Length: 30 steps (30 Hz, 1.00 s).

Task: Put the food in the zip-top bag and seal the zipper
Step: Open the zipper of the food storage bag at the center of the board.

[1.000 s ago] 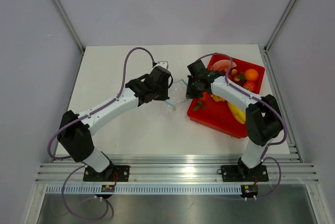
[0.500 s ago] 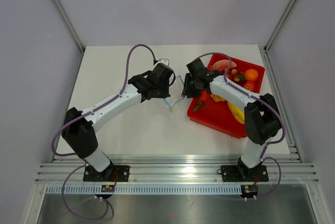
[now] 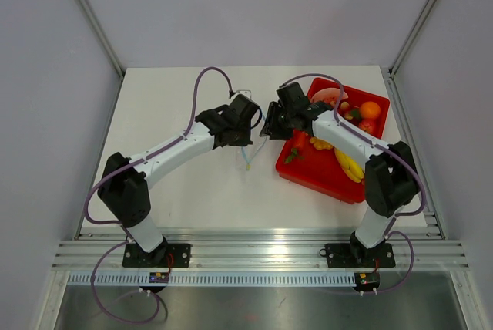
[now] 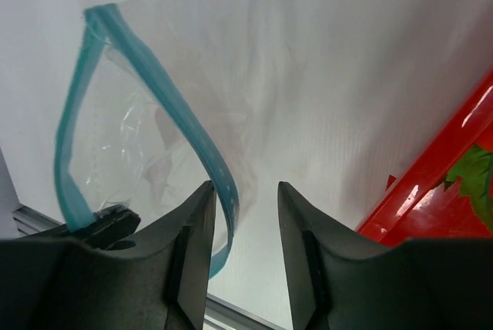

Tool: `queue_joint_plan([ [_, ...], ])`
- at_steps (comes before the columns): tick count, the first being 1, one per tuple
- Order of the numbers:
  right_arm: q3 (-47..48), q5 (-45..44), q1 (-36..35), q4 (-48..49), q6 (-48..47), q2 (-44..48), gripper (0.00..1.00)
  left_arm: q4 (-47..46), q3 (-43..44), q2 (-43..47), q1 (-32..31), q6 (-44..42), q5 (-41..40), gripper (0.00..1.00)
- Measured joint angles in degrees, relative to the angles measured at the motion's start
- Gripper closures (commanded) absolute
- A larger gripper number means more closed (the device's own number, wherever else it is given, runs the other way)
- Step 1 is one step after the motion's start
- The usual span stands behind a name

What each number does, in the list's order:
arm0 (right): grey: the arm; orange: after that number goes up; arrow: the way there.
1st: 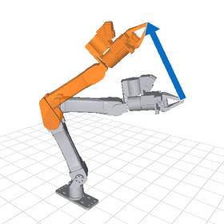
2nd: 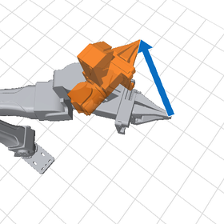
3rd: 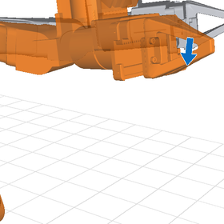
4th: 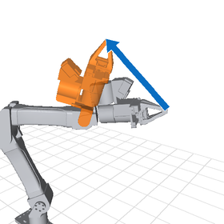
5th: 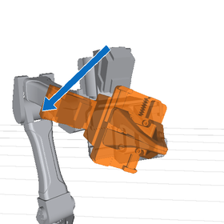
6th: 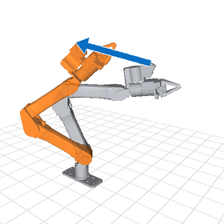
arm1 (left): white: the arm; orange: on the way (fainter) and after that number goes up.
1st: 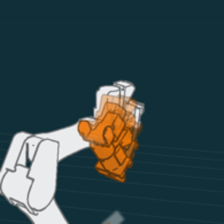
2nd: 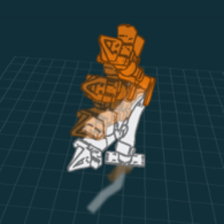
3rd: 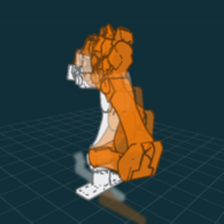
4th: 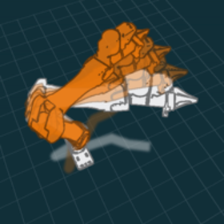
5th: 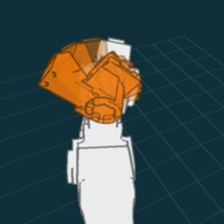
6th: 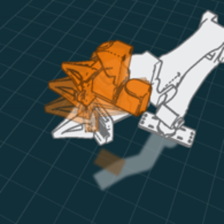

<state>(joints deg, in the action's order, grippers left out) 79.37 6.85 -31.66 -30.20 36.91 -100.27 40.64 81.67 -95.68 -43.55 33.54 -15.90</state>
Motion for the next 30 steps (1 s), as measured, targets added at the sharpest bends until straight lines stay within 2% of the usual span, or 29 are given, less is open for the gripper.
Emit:
queue_joint_plan([
  [3,0.0,0.4,0.0,0.7,0.4,1.0,0.53,0.0,0.0,0.0,0.0,0.0,0.0,1.0],
  [9,-1.0,0.4,0.0,1.5,0.7,2.4,0.61,-0.3,0.0,0.0,0.0,0.0,0.0,1.0],
  [10,-1.5,0.4,0.0,1.9,0.8,2.5,0.68,-0.4,0.0,0.0,0.0,0.0,0.0,1.0],
  [18,-4.3,1.1,0.0,2.3,1.8,2.5,0.99,-0.4,0.0,0.0,0.0,0.1,0.1,1.0],
  [24,-3.1,-2.2,0.0,0.5,-0.3,1.7,1.0,-0.7,-0.2,0.1,0.0,-0.2,0.6,1.0],
  [30,0.7,-4.4,0.2,0.3,-2.7,-3.8,1.0,-1.5,-1.7,0.9,0.3,1.6,0.9,1.0],
])
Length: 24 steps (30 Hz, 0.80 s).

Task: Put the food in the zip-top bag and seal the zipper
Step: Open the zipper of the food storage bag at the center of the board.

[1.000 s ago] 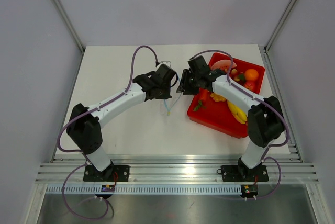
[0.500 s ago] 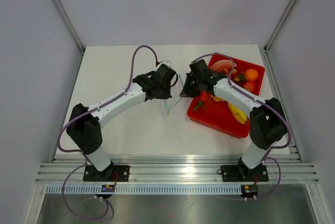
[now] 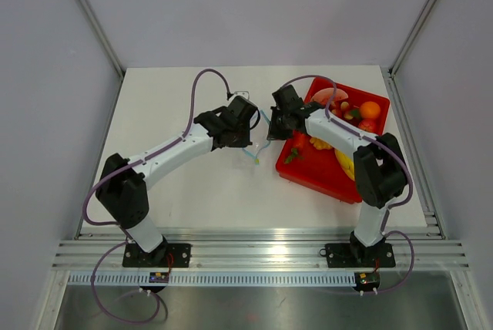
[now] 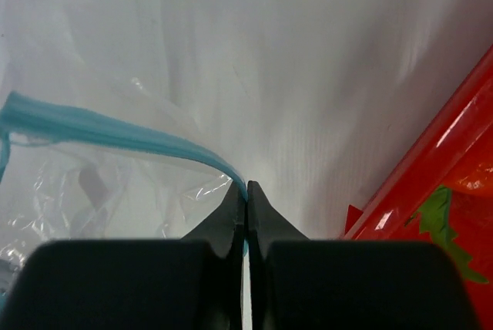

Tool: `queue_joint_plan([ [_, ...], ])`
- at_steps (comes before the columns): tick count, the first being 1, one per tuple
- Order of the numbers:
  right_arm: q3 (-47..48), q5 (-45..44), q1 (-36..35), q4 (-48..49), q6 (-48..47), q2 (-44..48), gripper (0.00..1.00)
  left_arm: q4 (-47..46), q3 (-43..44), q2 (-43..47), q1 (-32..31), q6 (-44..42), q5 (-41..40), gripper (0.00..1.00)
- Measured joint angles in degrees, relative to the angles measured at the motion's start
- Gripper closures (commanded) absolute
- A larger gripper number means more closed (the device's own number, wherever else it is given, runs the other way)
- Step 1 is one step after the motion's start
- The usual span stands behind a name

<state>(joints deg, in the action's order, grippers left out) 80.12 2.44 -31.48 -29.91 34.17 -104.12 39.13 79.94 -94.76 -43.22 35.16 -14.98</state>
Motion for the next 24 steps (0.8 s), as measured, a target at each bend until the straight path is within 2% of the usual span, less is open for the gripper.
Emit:
queue_joint_plan([
  [7,2.6,-1.5,0.4,-0.9,-1.0,-5.3,1.0,-0.3,-0.7,0.1,0.1,0.9,0.3,1.0],
  [17,3.1,-0.9,0.5,-1.0,-0.9,-5.5,1.0,-2.4,-2.6,1.7,0.1,0.3,1.0,1.0],
  [24,3.1,0.1,0.5,-1.0,-0.7,-5.5,0.87,-3.8,-2.7,1.7,0.9,-0.6,2.7,1.0],
])
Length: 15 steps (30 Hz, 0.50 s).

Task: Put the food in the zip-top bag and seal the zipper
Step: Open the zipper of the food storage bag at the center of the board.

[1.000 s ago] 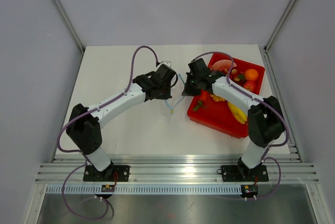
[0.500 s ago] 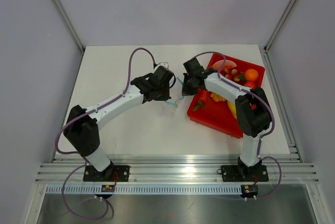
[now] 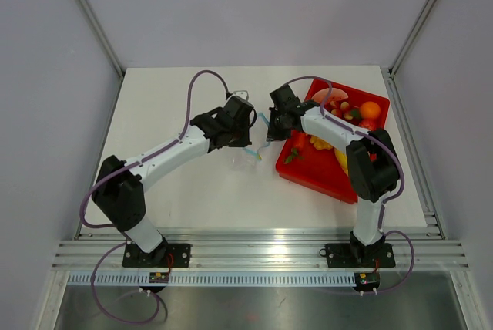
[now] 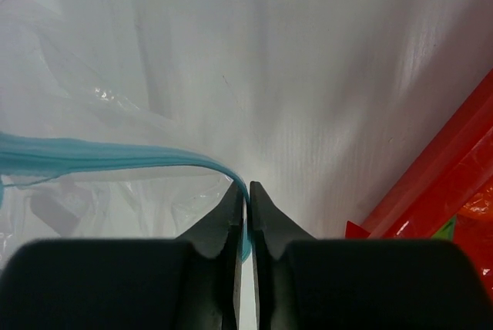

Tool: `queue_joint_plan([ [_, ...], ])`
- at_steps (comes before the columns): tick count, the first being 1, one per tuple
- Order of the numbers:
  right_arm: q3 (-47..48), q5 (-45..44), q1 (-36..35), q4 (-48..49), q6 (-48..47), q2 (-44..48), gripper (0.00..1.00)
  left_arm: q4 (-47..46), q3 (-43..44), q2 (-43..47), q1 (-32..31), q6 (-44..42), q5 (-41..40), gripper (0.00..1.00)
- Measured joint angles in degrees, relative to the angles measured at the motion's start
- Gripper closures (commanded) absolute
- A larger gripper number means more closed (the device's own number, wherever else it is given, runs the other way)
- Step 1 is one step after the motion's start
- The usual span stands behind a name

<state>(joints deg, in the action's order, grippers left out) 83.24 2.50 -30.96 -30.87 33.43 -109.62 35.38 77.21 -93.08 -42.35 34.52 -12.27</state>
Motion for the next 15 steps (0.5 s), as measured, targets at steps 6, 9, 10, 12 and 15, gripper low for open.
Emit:
queue_joint_plan([
  [6,0.0,0.2,0.0,-0.1,0.4,0.0,0.55,-2.0,-1.5,-0.1,0.7,0.0,1.4,1.0],
  [9,0.1,0.2,0.0,-0.3,0.2,0.0,0.51,-2.0,-1.4,-1.0,0.7,0.0,1.5,1.0],
  [10,0.1,0.2,0.0,-0.3,0.3,0.0,0.51,-2.0,-1.4,-1.6,0.7,0.0,1.5,1.0],
  [12,0.1,0.4,0.0,-0.3,0.3,0.2,0.51,-1.9,-1.4,-2.6,0.7,0.0,1.5,1.0],
  [15,0.1,1.7,0.0,-0.5,0.4,0.9,0.49,-1.5,-1.4,-3.3,0.7,0.0,1.5,1.0],
])
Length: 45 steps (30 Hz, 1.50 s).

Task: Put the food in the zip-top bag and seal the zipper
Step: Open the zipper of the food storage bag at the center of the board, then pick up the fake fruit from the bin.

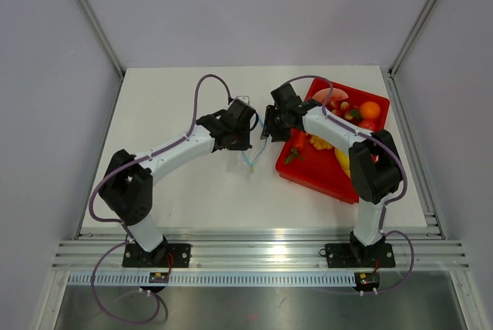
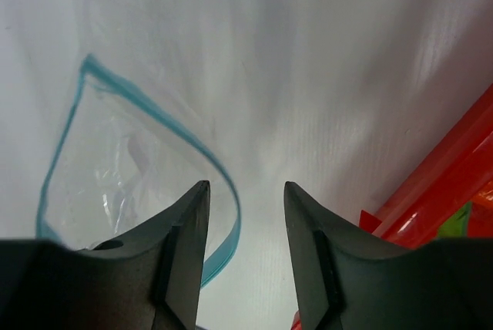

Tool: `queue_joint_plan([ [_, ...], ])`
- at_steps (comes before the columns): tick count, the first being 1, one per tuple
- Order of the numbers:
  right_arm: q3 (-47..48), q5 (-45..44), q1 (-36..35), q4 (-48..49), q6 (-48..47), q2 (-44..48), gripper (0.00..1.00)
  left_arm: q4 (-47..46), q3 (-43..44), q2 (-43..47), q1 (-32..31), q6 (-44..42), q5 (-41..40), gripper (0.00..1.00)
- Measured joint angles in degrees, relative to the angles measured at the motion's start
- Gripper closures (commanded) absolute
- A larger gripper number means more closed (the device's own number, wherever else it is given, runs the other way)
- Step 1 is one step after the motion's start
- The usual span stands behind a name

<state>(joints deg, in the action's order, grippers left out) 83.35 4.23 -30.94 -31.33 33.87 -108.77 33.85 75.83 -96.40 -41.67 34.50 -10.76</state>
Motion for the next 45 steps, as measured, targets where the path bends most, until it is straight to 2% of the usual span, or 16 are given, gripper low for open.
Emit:
queue_joint_plan([
  [8,0.0,4.5,0.0,-0.1,0.2,4.0,0.42,0.1,0.0,-0.1,0.0,0.0,0.0,1.0],
  [9,0.0,4.5,0.0,-0.2,0.1,4.5,0.38,0.1,0.0,-0.1,0.0,0.0,0.0,1.0],
  [14,-1.0,6.5,2.3,-0.6,-0.7,8.5,0.38,0.1,0.0,-0.1,0.0,0.0,0.0,1.0],
  [21,-4.8,3.9,15.0,-2.7,-2.7,19.2,0.37,0.2,0.0,-0.1,0.1,0.0,0.1,1.0],
  [22,-5.2,2.6,16.7,-3.2,-2.9,20.5,0.31,0.2,0.0,-0.1,0.1,0.0,0.3,1.0],
  [29,-13.4,1.5,28.6,-2.4,-2.3,25.1,0.24,-0.1,0.0,-0.1,0.1,0.0,1.8,1.0],
  [32,-17.6,3.0,28.1,-1.2,-1.2,25.1,0.28,0.0,0.0,-0.1,0.1,-0.2,2.2,1.0],
  [33,-18.4,2.9,26.9,-1.2,-1.1,25.1,0.33,0.3,0.2,-0.1,0.2,-0.2,2.2,1.0],
  [38,-20.3,3.0,20.3,1.6,0.1,24.0,0.36,0.9,1.3,-0.1,0.2,-0.4,2.3,1.0],
  [45,-20.5,1.2,19.8,2.9,0.5,20.0,0.35,1.2,1.5,-0.1,0.2,-0.4,2.3,1.0],
])
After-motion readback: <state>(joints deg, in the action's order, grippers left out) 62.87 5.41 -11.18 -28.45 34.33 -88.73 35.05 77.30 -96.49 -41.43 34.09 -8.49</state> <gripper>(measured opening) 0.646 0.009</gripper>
